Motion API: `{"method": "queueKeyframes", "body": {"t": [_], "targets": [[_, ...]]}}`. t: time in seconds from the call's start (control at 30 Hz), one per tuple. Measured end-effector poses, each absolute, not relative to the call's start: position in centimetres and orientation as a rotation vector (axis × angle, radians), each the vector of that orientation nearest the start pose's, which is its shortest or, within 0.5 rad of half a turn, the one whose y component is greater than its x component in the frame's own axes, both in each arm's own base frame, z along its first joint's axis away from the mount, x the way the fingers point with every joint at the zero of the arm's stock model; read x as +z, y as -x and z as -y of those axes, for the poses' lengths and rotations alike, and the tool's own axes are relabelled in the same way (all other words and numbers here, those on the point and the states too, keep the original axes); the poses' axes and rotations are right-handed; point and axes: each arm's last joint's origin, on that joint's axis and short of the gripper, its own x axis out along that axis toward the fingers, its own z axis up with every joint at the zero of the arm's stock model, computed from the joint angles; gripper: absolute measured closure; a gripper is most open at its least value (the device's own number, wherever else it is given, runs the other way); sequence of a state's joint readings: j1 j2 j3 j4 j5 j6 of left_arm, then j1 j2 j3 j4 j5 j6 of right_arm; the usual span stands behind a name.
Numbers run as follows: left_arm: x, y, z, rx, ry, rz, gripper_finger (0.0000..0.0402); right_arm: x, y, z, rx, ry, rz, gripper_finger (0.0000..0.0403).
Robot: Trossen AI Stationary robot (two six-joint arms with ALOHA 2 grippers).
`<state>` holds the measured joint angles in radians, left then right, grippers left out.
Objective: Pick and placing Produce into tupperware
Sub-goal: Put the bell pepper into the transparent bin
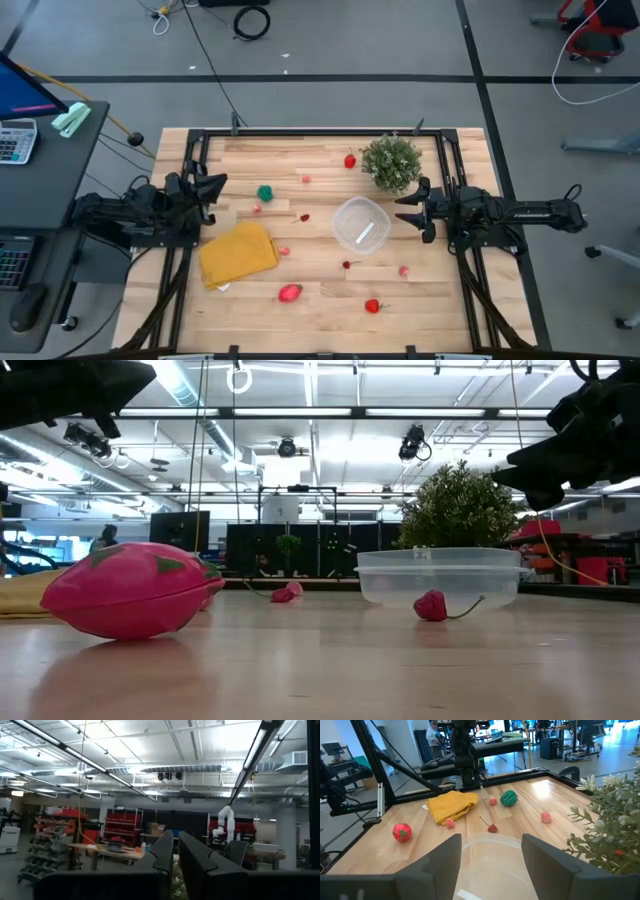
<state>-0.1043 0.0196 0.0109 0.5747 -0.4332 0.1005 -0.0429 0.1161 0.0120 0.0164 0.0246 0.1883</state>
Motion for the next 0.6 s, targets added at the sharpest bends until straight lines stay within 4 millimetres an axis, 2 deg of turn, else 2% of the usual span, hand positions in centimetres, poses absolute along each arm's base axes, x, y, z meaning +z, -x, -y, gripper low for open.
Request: {"method": "queueKeyframes", "body": {"t": [0.4, 0.6], "targets": [[21.30, -8.34, -0.51, 0.408, 0.056, 0.479, 0.0397, 15.99, -10.39, 0.52, -0.076, -0.189, -0.081, 0.0186], [20.78, -8.62, -0.48, 0.360, 0.249, 0.459, 0.0376, 16.00, -10.39, 0.51, -0.075, -0.189, -0.081, 0.0186]]}}
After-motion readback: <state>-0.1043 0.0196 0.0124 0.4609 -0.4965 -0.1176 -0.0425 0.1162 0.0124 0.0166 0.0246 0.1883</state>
